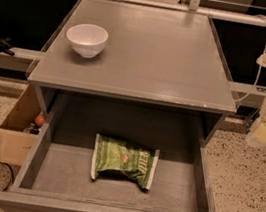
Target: Pick green jalapeno chip bag from top drawer and place on counter
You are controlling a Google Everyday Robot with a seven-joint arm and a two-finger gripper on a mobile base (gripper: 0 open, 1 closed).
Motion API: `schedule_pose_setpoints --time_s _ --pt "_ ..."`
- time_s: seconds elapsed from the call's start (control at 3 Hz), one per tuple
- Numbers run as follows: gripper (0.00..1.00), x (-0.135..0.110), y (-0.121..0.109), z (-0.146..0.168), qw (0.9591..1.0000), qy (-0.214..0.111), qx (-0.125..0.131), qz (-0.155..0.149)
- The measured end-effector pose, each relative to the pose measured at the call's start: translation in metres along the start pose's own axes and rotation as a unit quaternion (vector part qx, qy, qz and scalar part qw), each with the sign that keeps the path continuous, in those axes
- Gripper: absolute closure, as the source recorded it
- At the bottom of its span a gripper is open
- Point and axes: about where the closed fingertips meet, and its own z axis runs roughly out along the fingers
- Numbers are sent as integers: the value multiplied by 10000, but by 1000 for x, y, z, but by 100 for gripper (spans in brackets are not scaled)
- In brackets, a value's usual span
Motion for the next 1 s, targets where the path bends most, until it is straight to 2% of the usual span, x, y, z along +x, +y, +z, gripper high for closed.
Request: schedule_pose_setpoints --time_s 0.33,0.67,1.0 --pt "0 0 0 0 10000 0 0 0" --pt "0 -3 11 20 9992 -327 -54 245" --pt "0 -18 46 89 9880 -1128 -534 909"
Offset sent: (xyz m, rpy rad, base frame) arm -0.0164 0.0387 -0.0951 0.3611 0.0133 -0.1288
